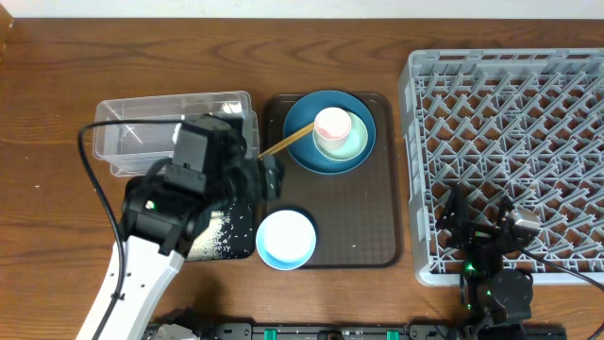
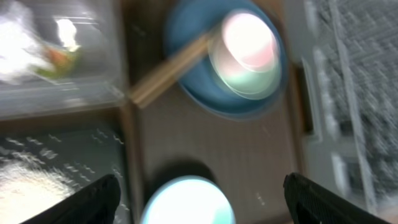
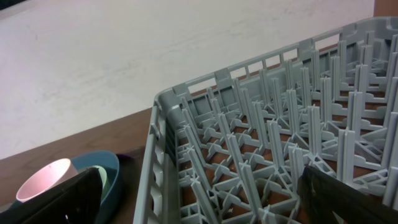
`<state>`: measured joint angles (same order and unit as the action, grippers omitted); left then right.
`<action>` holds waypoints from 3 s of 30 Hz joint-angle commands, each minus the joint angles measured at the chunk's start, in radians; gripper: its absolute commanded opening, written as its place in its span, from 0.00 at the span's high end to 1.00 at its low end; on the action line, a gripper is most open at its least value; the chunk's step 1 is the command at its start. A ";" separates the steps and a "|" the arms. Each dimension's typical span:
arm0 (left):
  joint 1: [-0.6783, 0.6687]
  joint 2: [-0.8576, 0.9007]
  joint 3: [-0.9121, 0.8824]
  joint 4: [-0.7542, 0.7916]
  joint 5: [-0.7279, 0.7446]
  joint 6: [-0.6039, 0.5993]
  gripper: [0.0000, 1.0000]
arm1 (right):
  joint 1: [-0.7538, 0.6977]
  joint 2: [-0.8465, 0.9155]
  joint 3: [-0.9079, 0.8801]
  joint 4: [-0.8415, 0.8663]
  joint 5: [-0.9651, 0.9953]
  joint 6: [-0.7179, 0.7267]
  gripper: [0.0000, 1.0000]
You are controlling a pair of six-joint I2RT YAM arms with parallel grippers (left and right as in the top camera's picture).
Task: Sort waste into correct bins and load items into the dishwasher rack
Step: 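Carry the tissue left and drop it into the clear bin, then move the left gripper over the pink cup on the green bowl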
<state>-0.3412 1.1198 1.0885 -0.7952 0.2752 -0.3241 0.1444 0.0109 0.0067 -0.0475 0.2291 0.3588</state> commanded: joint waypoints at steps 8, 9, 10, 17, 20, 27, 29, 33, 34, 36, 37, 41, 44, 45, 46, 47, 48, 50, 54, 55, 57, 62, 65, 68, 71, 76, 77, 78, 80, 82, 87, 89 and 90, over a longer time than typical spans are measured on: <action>-0.206 0.032 -0.007 -0.066 0.108 -0.010 0.12 | -0.006 -0.004 -0.001 -0.005 0.010 -0.005 0.01; -0.224 0.043 -0.007 -0.059 0.106 -0.010 0.12 | -0.006 -0.004 -0.001 -0.005 0.010 -0.005 0.01; -0.240 0.055 -0.007 -0.048 0.106 -0.011 0.12 | -0.006 -0.004 -0.001 -0.005 0.010 -0.005 0.01; -0.305 0.164 -0.007 0.065 0.106 -0.033 0.11 | -0.006 -0.004 -0.001 -0.005 0.010 -0.005 0.01; -0.314 0.221 -0.007 0.120 0.106 -0.048 0.12 | -0.006 -0.004 -0.001 -0.005 0.010 -0.005 0.01; -0.340 0.347 -0.007 0.193 0.106 -0.082 0.07 | -0.006 -0.004 -0.001 -0.005 0.010 -0.005 0.01; -0.349 0.372 -0.007 0.204 0.106 -0.082 0.06 | -0.006 -0.004 -0.001 -0.005 0.010 -0.005 0.01; -0.352 0.403 -0.007 0.202 0.107 -0.082 0.05 | -0.006 -0.004 -0.001 -0.005 0.010 -0.005 0.01; -0.352 0.405 -0.007 0.202 0.107 -0.082 0.05 | -0.006 -0.004 -0.001 -0.005 0.010 -0.005 0.01; -0.352 0.405 -0.007 0.199 0.107 -0.082 0.05 | -0.006 -0.004 -0.001 -0.005 0.010 -0.005 0.01; -0.352 0.405 -0.007 0.199 0.107 -0.082 0.05 | -0.006 -0.004 -0.001 -0.005 0.010 -0.005 0.01; -0.352 0.405 -0.007 0.199 0.106 -0.081 0.01 | -0.006 -0.004 -0.001 -0.005 0.010 -0.005 0.01; -0.352 0.405 -0.007 0.201 0.105 -0.081 0.02 | -0.006 -0.004 -0.001 -0.005 0.010 -0.005 0.01; -0.352 0.405 -0.007 0.208 0.102 -0.081 0.02 | -0.006 -0.004 -0.001 -0.005 0.010 -0.005 0.01; -0.352 0.405 -0.007 0.215 0.090 -0.081 0.02 | -0.006 -0.004 -0.001 -0.005 0.010 -0.005 0.01; -0.352 0.405 -0.007 0.225 0.071 -0.081 0.02 | -0.006 -0.004 -0.001 -0.005 0.010 -0.005 0.01; -0.352 0.405 -0.007 0.233 0.053 -0.081 0.02 | -0.006 -0.004 -0.001 -0.005 0.010 -0.005 0.01; -0.352 0.405 -0.007 0.251 0.018 -0.081 0.02 | -0.006 -0.004 -0.001 -0.005 0.010 -0.005 0.01; -0.352 0.405 -0.007 0.301 -0.022 -0.081 0.02 | -0.006 -0.004 -0.001 -0.005 0.010 -0.005 0.01; -0.352 0.405 -0.007 0.320 -0.037 -0.081 0.02 | -0.006 -0.004 -0.001 -0.005 0.010 -0.005 0.01; -0.352 0.405 -0.007 0.358 -0.061 -0.081 0.02 | -0.006 -0.004 -0.001 -0.005 0.010 -0.005 0.01; -0.352 0.405 -0.007 0.444 -0.164 -0.081 0.02 | -0.006 -0.004 -0.001 -0.005 0.010 -0.005 0.01; -0.352 0.405 -0.007 0.473 -0.250 -0.081 0.02 | -0.006 -0.004 -0.001 -0.005 0.010 -0.005 0.01; -0.352 0.405 -0.007 0.489 -0.342 -0.082 0.02 | -0.006 -0.004 -0.001 -0.005 0.010 -0.005 0.01; -0.347 0.408 -0.007 0.511 -0.401 -0.083 0.02 | -0.006 -0.001 -0.001 -0.005 0.010 -0.005 0.01; -0.313 0.412 -0.007 0.552 -0.399 -0.142 0.02 | -0.006 0.021 -0.001 -0.005 0.010 -0.005 0.01; -0.303 0.412 -0.007 0.559 -0.399 -0.162 0.04 | -0.006 0.021 -0.001 -0.005 0.010 -0.005 0.01; -0.294 0.412 -0.007 0.564 -0.399 -0.175 0.06 | -0.006 0.021 -0.001 -0.005 0.010 -0.005 0.01; -0.276 0.412 -0.006 0.578 -0.391 -0.192 0.08 | -0.006 0.021 -0.001 -0.005 0.010 -0.005 0.01; -0.261 0.412 -0.006 0.589 -0.372 -0.198 0.13 | -0.006 0.021 -0.001 -0.005 0.010 -0.005 0.01; -0.234 0.412 -0.004 0.599 -0.276 -0.198 0.16 | -0.006 0.021 -0.001 -0.005 0.010 -0.005 0.01; -0.224 0.412 -0.001 0.591 -0.224 -0.198 0.17 | -0.006 0.021 -0.001 -0.005 0.010 -0.005 0.01; -0.218 0.413 0.003 0.583 -0.196 -0.198 0.18 | -0.006 0.021 -0.001 -0.005 0.010 -0.005 0.01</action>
<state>-0.5747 1.5246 1.0866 -0.2047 -0.0113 -0.5072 0.1444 0.0292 0.0067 -0.0475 0.2291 0.3588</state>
